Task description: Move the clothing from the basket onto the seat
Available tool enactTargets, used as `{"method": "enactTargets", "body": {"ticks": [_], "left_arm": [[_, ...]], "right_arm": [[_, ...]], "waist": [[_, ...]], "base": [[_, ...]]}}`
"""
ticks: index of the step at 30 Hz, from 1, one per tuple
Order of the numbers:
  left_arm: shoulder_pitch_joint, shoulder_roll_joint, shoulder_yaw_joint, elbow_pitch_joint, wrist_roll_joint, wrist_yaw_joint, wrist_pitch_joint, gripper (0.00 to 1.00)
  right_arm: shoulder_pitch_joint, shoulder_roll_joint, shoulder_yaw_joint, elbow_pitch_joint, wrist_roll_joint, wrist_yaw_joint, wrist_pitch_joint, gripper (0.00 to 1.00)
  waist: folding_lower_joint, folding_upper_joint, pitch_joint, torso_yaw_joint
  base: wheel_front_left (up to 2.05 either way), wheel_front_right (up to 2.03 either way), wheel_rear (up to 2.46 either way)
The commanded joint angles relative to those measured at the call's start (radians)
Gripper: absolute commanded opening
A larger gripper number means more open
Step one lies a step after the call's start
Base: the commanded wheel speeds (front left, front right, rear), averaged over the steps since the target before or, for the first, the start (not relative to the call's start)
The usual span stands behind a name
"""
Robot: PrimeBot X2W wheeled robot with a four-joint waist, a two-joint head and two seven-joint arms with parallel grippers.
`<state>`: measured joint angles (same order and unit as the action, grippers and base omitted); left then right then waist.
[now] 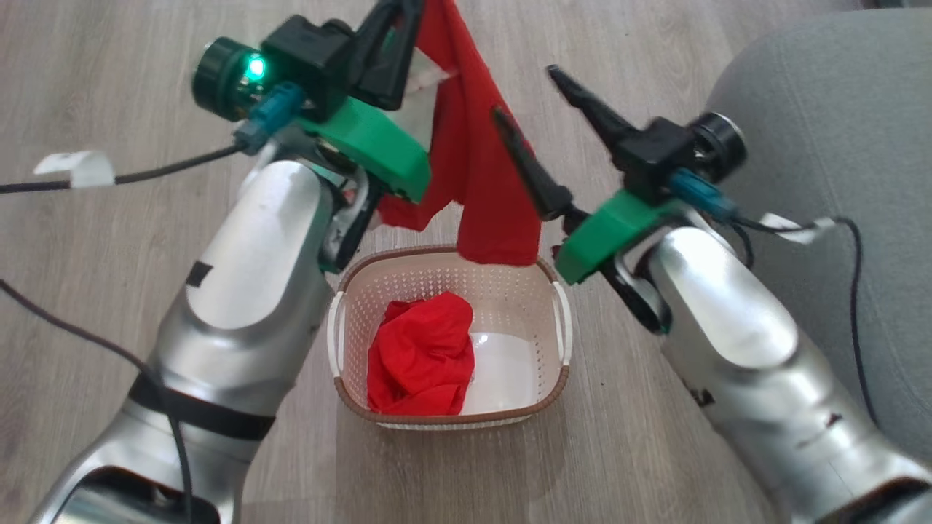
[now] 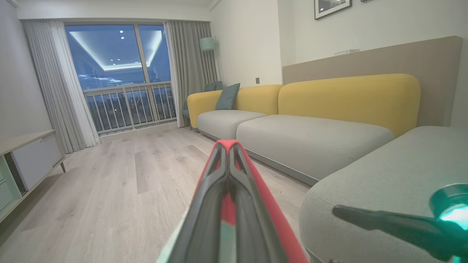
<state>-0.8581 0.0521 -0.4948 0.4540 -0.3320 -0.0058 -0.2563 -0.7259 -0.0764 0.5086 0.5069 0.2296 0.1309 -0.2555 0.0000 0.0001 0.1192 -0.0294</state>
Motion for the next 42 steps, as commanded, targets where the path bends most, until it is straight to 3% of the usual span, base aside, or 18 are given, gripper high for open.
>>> {"method": "enactTargets", "body": {"ticks": [1,9,17,18,19,20,27,28,29,30,42], "left_arm": [[-0.039,0.015,0.018,-0.034,0.002,0.002,0.001,0.0],[-0.054,0.001,-0.066,-0.027,-0.025,-0.004,0.0,0.0],[-0.06,-0.001,-0.148,-0.05,-0.079,0.01,-0.002,0.0],[-0.06,-0.001,-0.161,-0.056,-0.09,0.013,-0.003,0.0],[-0.063,-0.002,-0.172,-0.061,-0.098,0.017,-0.003,0.0],[-0.065,-0.002,-0.183,-0.065,-0.104,0.022,-0.003,0.0],[-0.06,-0.001,-0.201,-0.043,-0.12,0.039,-0.005,0.0],[-0.057,-0.001,-0.199,-0.038,-0.12,0.037,-0.005,0.33],[-0.053,-0.001,-0.193,-0.038,-0.124,0.034,-0.005,0.95],[-0.049,0.001,-0.189,-0.034,-0.126,0.031,-0.005,1.0],[0.014,0.033,-0.155,0.029,-0.109,-0.017,-0.005,1.0]], "right_arm": [[-0.048,0.024,0.03,0.007,0.002,0.0,-0.006,1.0],[-0.144,0.026,0.232,0.21,0.158,0.0,-0.006,1.0],[-0.191,0.026,0.319,0.344,0.273,0.0,-0.006,1.0],[-0.192,0.026,0.33,0.36,0.29,0.0,-0.006,0.95],[-0.195,0.026,0.343,0.372,0.305,0.0,-0.006,0.24],[-0.198,0.026,0.35,0.378,0.323,0.0,-0.006,0.0],[-0.219,0.026,0.315,0.368,0.342,0.0,-0.006,0.0],[-0.217,0.026,0.303,0.367,0.336,0.0,-0.006,0.0],[-0.216,0.026,0.291,0.364,0.328,0.0,-0.006,0.0],[-0.214,0.026,0.281,0.362,0.32,0.0,-0.006,0.0],[-0.163,0.026,0.122,0.302,0.231,0.0,-0.006,0.0]], "waist": [[0.0,-0.0001,0.001,0.011],[0.0,-0.0001,-0.001,0.076],[0.0,-0.0001,-0.002,0.122],[0.0,-0.0001,-0.001,0.127],[0.0,-0.0001,0.001,0.132],[0.0,-0.0001,0.002,0.137],[0.0,-0.0001,0.014,0.129],[0.0,-0.0001,0.015,0.123],[0.0,-0.0001,0.016,0.117],[0.0,-0.0001,0.018,0.11],[0.0,-0.0001,0.02,-0.003]], "base": [[0.0,0.0,0.0],[0.0,0.0,0.0],[0.0,0.0,0.0],[0.0,0.0,0.0],[0.0,0.0,0.0],[0.0,0.0,0.0],[0.0,0.0,0.0],[0.0,0.0,0.0],[0.0,0.0,0.0],[0.0,0.0,0.0],[0.0,0.0,0.0]]}}
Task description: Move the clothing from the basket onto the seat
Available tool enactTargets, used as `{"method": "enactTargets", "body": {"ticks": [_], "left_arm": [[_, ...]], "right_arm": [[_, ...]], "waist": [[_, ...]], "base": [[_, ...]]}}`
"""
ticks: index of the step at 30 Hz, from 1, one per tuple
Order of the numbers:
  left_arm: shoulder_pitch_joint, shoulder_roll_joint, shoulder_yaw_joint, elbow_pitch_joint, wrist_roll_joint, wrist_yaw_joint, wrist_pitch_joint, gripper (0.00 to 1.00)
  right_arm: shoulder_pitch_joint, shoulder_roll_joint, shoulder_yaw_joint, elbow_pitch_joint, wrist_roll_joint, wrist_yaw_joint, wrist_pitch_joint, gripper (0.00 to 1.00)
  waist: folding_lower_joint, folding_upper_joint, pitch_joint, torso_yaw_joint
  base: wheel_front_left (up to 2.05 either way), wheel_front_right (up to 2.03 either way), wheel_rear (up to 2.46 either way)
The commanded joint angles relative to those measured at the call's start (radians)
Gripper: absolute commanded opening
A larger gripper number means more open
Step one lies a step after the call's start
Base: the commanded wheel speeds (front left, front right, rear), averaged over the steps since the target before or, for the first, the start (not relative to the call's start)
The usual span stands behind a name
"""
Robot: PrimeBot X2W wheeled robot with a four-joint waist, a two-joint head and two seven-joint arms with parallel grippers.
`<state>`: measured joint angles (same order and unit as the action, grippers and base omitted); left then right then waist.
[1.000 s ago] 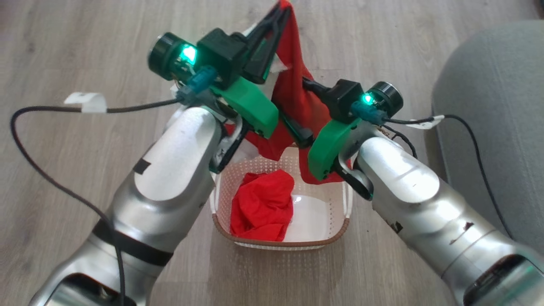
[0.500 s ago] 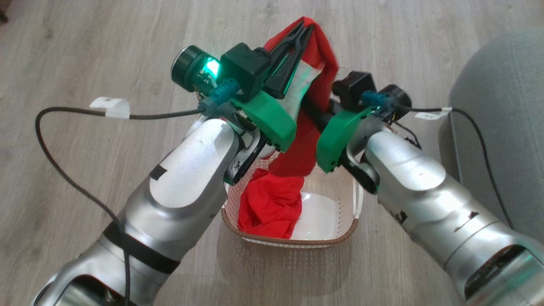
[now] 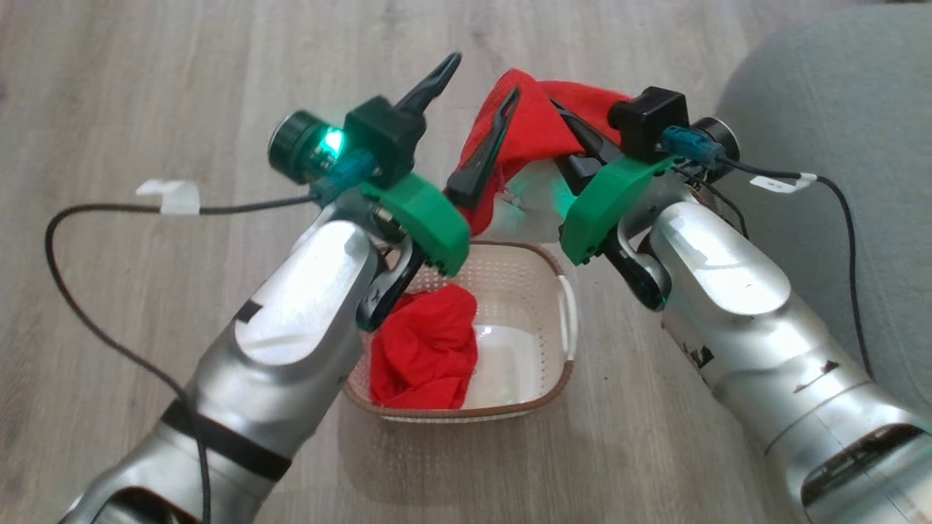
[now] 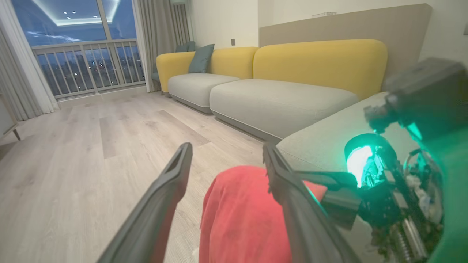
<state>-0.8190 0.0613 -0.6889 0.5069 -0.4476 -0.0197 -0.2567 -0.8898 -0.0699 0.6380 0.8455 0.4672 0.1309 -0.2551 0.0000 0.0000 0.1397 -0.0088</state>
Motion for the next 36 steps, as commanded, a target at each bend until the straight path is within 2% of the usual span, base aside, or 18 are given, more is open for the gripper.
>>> {"method": "enactTargets", "body": {"ticks": [1,13,14,21,30,36], "left_arm": [[-0.018,0.027,0.044,-0.021,0.008,-0.005,-0.005,1.0],[0.096,0.076,0.131,-0.028,0.04,-0.015,-0.005,1.0],[0.096,0.076,0.131,-0.028,0.04,-0.015,-0.005,1.0],[0.157,0.097,0.205,-0.05,0.039,-0.012,-0.005,1.0],[0.129,0.071,0.203,-0.041,0.081,-0.057,-0.005,1.0],[0.125,0.048,0.201,-0.022,0.081,-0.085,-0.005,1.0]], "right_arm": [[0.006,0.02,-0.021,-0.045,-0.014,0.0,-0.007,0.0],[0.086,0.02,-0.085,-0.159,-0.056,0.0,-0.007,0.0],[0.086,0.02,-0.085,-0.159,-0.056,0.0,-0.007,0.0],[0.137,0.019,-0.125,-0.235,-0.077,0.0,-0.007,0.0],[0.271,-0.032,-0.335,-0.379,-0.15,0.0,-0.007,0.0],[0.388,-0.044,-0.454,-0.483,-0.208,0.0,-0.007,0.0]], "waist": [[0.0,0.0,-0.001,-0.038],[0.0,0.0,-0.031,-0.3],[0.0,0.0,-0.031,-0.3],[0.0,0.0,-0.031,-0.478],[0.0,0.0,0.019,-0.525],[0.0,0.0,0.057,-0.539]], "base": [[0.0,0.0,0.0],[0.0,0.0,0.0],[0.0,0.0,0.0],[0.0,0.0,0.0],[0.0,0.0,0.0],[0.0,0.0,0.0]]}}
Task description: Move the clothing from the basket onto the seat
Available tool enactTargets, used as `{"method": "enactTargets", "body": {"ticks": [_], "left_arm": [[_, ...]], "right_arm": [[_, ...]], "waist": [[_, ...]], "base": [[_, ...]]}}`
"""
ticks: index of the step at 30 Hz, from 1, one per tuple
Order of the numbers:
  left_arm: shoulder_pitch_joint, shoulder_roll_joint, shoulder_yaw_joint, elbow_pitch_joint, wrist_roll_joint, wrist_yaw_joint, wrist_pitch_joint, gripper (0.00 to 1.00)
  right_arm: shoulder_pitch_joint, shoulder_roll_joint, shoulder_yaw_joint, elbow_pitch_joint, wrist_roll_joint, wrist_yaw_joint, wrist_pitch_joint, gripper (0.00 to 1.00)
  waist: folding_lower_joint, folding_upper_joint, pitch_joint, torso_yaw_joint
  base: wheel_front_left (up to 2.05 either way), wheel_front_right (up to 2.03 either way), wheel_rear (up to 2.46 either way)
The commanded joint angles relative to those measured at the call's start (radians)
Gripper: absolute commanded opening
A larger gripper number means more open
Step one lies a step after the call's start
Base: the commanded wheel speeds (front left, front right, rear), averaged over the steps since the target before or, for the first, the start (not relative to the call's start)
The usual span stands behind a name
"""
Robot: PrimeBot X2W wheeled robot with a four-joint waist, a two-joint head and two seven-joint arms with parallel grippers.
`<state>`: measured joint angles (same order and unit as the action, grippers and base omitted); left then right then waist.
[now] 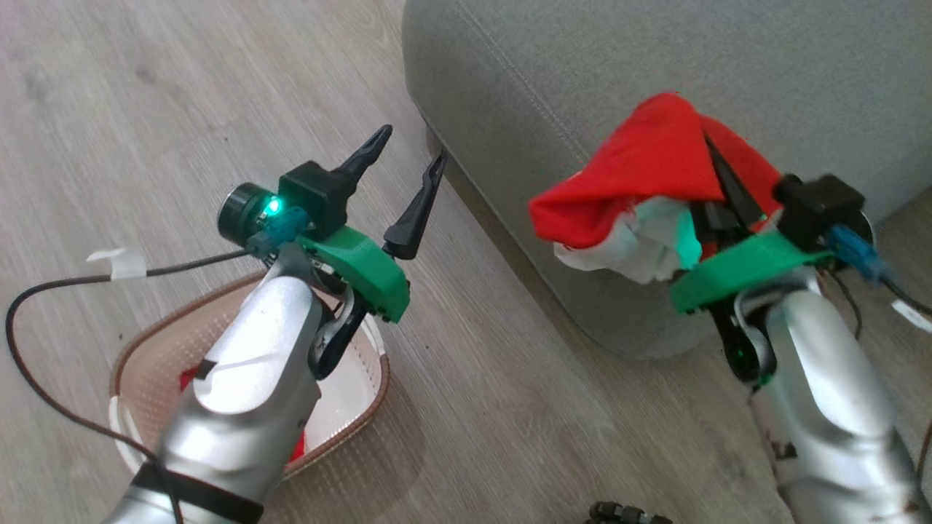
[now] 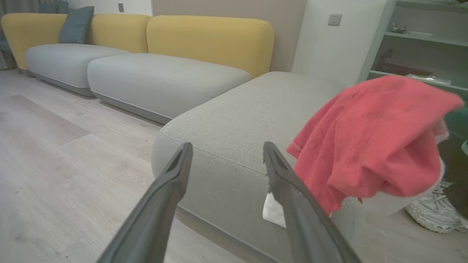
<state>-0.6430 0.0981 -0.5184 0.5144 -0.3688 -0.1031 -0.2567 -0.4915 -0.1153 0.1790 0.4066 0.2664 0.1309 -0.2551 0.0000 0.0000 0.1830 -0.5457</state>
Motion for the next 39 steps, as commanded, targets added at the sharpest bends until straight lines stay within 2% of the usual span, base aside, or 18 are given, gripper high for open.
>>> {"method": "enactTargets", "body": {"ticks": [1,9,13,17,26,30,34,39], "left_arm": [[-0.049,0.011,0.032,-0.03,0.002,-0.005,-0.005,1.0],[-0.04,0.047,0.023,-0.045,0.025,-0.019,-0.005,1.0],[-0.036,0.08,0.011,-0.063,0.032,-0.022,-0.005,1.0],[-0.038,0.132,0.007,-0.104,0.042,-0.023,0.006,1.0],[-0.063,0.164,-0.026,-0.187,0.044,-0.025,0.043,1.0],[-0.074,0.18,-0.038,-0.211,0.044,-0.025,0.049,1.0],[-0.078,0.192,-0.054,-0.222,0.039,-0.026,0.046,1.0],[-0.074,0.2,-0.085,-0.218,0.033,-0.027,0.037,1.0]], "right_arm": [[0.003,0.002,-0.01,-0.053,-0.014,0.0,-0.007,0.0],[-0.032,0.0,-0.165,-0.063,-0.066,0.0,-0.007,0.0],[-0.126,-0.001,-0.235,-0.011,-0.084,0.0,-0.007,0.0],[-0.284,-0.013,-0.304,0.07,-0.122,0.0,-0.007,0.0],[-0.536,-0.075,-0.495,0.206,-0.211,0.0,-0.007,0.0],[-0.633,-0.126,-0.589,0.253,-0.266,0.0,-0.007,0.0],[-0.718,-0.179,-0.741,0.304,-0.314,0.0,0.003,0.0],[-0.785,-0.258,-0.905,0.305,-0.428,0.0,0.042,0.0]], "waist": [[0.0,0.0,0.023,-0.001],[0.0,0.0,0.144,0.008],[0.0,0.0,0.214,0.015],[0.0,0.0,0.3,0.028],[0.0,0.0,0.447,0.149],[0.0,0.0,0.503,0.202],[0.0,0.0,0.548,0.254],[0.0,0.0,0.583,0.314]], "base": [[0.0,0.0,0.0],[0.0,0.0,0.0],[0.0,0.0,0.0],[0.0,0.0,0.0],[0.0,0.0,0.0],[0.0,0.0,0.0],[0.0,0.0,0.0],[0.0,0.0,0.0]]}}
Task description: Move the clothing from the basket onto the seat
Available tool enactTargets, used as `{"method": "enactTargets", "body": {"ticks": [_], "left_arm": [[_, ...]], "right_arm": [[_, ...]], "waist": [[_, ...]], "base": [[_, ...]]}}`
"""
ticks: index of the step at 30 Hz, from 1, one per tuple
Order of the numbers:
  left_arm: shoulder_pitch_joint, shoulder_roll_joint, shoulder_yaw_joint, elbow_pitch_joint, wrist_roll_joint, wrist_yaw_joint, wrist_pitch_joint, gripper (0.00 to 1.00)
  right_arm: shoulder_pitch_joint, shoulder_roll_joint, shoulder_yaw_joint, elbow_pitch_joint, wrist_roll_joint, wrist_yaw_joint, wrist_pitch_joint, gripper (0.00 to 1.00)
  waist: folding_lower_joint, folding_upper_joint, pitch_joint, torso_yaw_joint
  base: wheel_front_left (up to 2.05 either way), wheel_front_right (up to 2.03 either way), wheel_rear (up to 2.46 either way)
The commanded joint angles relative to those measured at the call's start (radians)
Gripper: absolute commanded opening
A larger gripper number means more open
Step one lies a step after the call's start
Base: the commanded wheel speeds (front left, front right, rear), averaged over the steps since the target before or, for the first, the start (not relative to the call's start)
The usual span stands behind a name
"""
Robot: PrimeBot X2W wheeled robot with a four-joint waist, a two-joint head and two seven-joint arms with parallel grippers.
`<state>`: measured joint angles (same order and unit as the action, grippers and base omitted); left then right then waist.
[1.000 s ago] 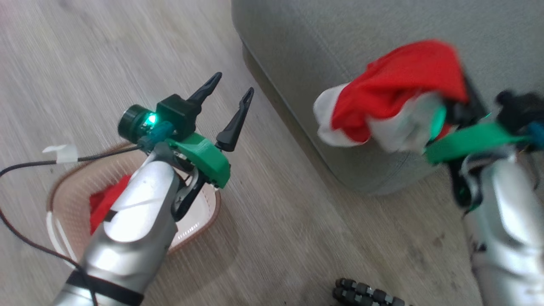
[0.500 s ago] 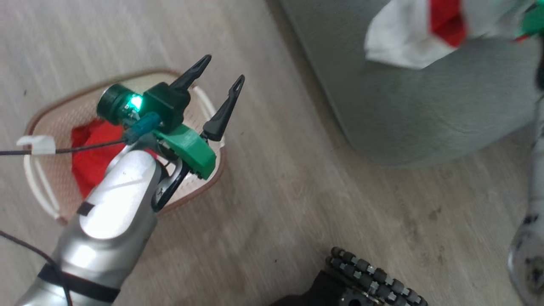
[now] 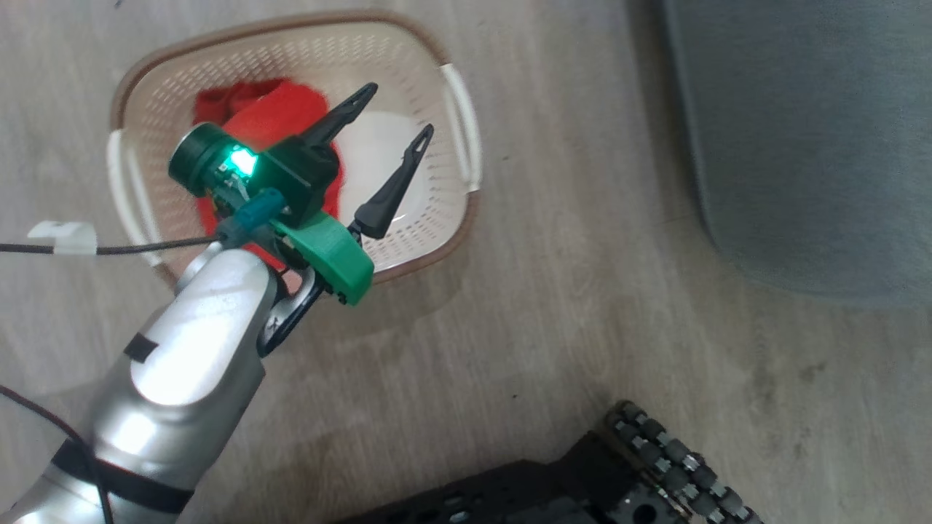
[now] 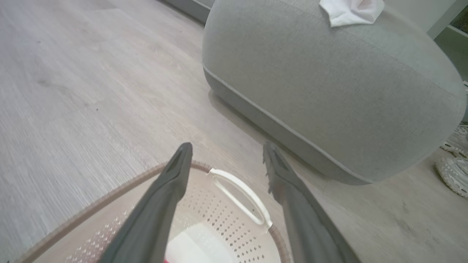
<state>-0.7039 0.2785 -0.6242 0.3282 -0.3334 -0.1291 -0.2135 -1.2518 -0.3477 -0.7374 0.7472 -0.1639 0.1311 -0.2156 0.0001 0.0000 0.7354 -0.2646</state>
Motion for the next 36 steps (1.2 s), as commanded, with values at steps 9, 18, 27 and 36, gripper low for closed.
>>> {"method": "enactTargets", "body": {"ticks": [9,18,27,36], "left_arm": [[-0.013,0.033,-0.015,-0.011,-0.013,-0.001,-0.023,1.0],[-0.014,0.027,-0.024,0.036,-0.032,-0.001,-0.038,1.0],[0.006,-0.029,-0.008,0.103,-0.051,-0.001,-0.047,1.0],[0.116,-0.104,0.1,0.145,-0.058,0.006,-0.048,1.0]], "right_arm": [[0.025,-0.019,-0.276,-0.003,-0.089,0.0,0.054,0.0],[0.133,0.018,-0.19,0.157,-0.069,0.0,-0.031,1.0],[0.314,0.011,-0.006,0.126,0.073,0.0,-0.046,1.0],[0.563,0.047,0.21,-0.05,0.213,0.0,-0.046,1.0]], "waist": [[-0.0001,0.0,0.08,0.091],[-0.0001,0.0,0.04,0.087],[-0.0001,0.0,-0.092,0.1],[-0.0001,0.0,-0.303,0.142]], "base": [[0.0,0.0,0.0],[0.0,0.0,0.0],[0.0,0.0,0.0],[0.0,0.0,0.0]]}}
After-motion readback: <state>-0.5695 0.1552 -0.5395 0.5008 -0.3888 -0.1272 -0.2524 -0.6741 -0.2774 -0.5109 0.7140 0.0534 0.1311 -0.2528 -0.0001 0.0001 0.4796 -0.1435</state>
